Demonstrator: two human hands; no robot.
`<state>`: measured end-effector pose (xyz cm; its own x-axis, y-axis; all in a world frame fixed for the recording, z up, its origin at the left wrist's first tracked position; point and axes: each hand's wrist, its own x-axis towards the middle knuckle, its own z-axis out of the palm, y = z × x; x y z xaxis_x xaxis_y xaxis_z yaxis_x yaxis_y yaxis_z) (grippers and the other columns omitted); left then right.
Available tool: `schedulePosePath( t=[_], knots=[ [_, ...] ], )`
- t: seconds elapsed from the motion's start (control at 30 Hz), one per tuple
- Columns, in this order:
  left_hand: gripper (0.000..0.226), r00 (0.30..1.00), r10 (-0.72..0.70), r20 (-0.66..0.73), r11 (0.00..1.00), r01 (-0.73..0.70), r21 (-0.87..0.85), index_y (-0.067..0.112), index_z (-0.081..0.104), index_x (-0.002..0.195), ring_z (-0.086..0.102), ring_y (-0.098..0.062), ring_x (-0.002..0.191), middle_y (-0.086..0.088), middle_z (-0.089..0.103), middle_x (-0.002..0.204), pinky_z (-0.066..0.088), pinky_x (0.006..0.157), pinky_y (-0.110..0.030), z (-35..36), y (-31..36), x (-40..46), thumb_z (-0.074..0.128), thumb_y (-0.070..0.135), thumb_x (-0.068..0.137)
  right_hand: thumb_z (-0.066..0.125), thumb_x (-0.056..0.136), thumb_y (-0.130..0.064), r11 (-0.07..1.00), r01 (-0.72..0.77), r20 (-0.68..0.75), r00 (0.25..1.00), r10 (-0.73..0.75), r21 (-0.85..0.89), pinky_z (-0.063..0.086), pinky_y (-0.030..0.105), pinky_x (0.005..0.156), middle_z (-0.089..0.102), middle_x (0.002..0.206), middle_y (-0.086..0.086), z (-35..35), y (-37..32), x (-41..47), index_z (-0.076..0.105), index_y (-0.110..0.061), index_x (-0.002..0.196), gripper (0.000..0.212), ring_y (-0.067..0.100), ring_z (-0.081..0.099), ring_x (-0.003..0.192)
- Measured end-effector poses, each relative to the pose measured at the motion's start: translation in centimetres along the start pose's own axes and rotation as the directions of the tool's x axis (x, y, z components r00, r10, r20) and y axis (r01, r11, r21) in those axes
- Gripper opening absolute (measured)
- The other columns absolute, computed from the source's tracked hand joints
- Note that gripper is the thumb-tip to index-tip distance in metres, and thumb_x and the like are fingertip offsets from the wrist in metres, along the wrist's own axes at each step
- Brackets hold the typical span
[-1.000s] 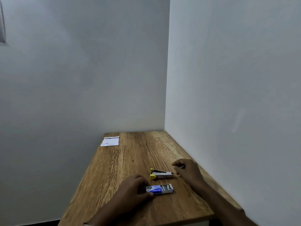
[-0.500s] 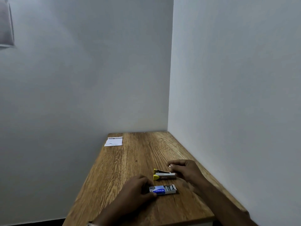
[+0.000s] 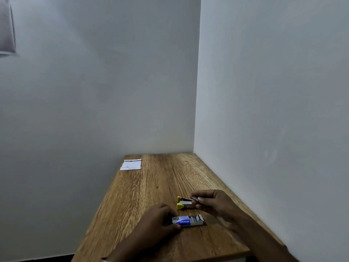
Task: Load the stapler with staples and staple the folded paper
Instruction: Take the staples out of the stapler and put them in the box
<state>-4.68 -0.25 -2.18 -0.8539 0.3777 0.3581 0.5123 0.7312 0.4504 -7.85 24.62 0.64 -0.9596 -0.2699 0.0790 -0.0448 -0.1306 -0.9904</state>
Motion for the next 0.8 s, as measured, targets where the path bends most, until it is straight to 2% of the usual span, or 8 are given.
schedulePosePath(
  t=[0.17, 0.23, 0.33, 0.47, 0.57, 0.8],
  knots=[
    [0.031, 1.000, -0.001, 0.009, 1.000, 0.001, 0.004, 0.034, 0.064, 0.107, 0.055, 0.001, 0.096, 0.018, 0.059, 0.111, 0.052, 0.086, -0.026, -0.1, 0.0, 0.0, 0.067, 0.052, 0.082, 0.075, 0.083, 0.001, 0.993, 0.012, -0.006, 1.000, -0.013, -0.117, 0.058, 0.024, 0.074, 0.078, 0.103, 0.011, 0.1, 0.0, -0.4, 0.081, -0.009, 0.097, 0.019, 0.019, 0.075, 0.097],
    [0.031, 1.000, 0.000, 0.008, 1.000, 0.000, 0.011, 0.035, 0.063, 0.108, 0.054, 0.002, 0.096, 0.018, 0.058, 0.111, 0.052, 0.085, -0.024, 0.0, 0.0, 0.0, 0.066, 0.053, 0.082, 0.077, 0.082, -0.002, 0.974, 0.049, 0.011, 0.999, -0.048, -0.222, 0.058, 0.023, 0.077, 0.078, 0.104, 0.006, 0.1, -0.1, -0.6, 0.081, -0.012, 0.098, 0.019, 0.016, 0.074, 0.099],
    [0.032, 1.000, 0.002, 0.003, 1.000, -0.002, 0.009, 0.036, 0.063, 0.109, 0.052, 0.003, 0.097, 0.019, 0.057, 0.112, 0.050, 0.086, -0.022, 0.0, 0.1, -0.1, 0.065, 0.054, 0.083, 0.079, 0.082, -0.007, 0.903, 0.127, 0.076, 0.992, -0.105, -0.409, 0.057, 0.021, 0.078, 0.078, 0.103, -0.002, 0.2, -0.5, -0.9, 0.080, -0.018, 0.098, 0.020, 0.011, 0.073, 0.099],
    [0.032, 1.000, 0.008, -0.006, 1.000, -0.008, 0.015, 0.035, 0.063, 0.109, 0.051, 0.003, 0.096, 0.019, 0.057, 0.111, 0.049, 0.084, -0.022, -0.1, 0.2, -0.2, 0.065, 0.054, 0.083, 0.082, 0.079, -0.014, 0.798, 0.188, 0.153, 0.981, -0.122, -0.573, 0.058, 0.021, 0.081, 0.078, 0.102, -0.009, 0.4, -0.5, -1.1, 0.079, -0.021, 0.103, 0.025, 0.006, 0.071, 0.101],
    [0.032, 1.000, 0.012, -0.008, 1.000, -0.012, 0.007, 0.033, 0.064, 0.109, 0.052, 0.002, 0.096, 0.018, 0.058, 0.112, 0.051, 0.085, -0.024, -0.1, 0.2, -0.2, 0.067, 0.052, 0.083, 0.084, 0.076, -0.023, 0.695, 0.215, 0.184, 0.976, -0.120, -0.686, 0.056, 0.016, 0.074, 0.075, 0.096, -0.020, 0.8, -0.2, -1.1, 0.078, -0.029, 0.101, 0.027, 0.001, 0.070, 0.095],
    [0.033, 1.000, 0.005, -0.004, 1.000, -0.005, 0.013, 0.034, 0.064, 0.110, 0.051, 0.003, 0.097, 0.018, 0.058, 0.113, 0.051, 0.086, -0.024, -0.1, 0.2, -0.2, 0.066, 0.053, 0.083, 0.087, 0.071, -0.029, 0.672, 0.208, 0.200, 0.976, -0.092, -0.711, 0.054, 0.012, 0.072, 0.074, 0.101, -0.024, 0.8, -0.4, -1.3, 0.077, -0.039, 0.100, 0.032, -0.002, 0.068, 0.097]
  ],
)
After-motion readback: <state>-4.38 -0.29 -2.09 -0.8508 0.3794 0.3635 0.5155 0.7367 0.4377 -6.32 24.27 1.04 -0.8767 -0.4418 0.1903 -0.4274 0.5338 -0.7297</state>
